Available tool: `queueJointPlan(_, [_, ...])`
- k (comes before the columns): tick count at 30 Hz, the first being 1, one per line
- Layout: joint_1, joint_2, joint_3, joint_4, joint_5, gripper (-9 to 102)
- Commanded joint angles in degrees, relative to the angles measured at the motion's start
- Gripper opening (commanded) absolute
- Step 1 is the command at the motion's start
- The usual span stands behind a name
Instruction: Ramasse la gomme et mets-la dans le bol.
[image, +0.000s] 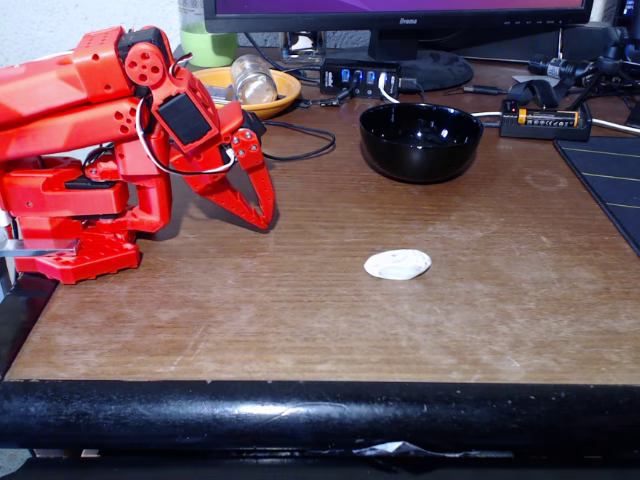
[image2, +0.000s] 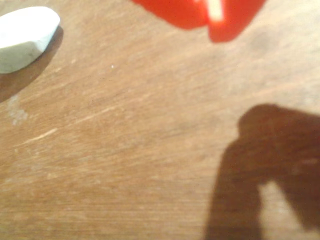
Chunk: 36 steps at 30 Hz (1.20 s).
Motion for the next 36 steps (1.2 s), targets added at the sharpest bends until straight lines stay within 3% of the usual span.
queueJointPlan(1, [-0.18, -0.35, 1.32, -0.70, 0.18, -6])
queueJointPlan(36, [-0.26, -0.35, 0.97, -0.44, 0.79, -6])
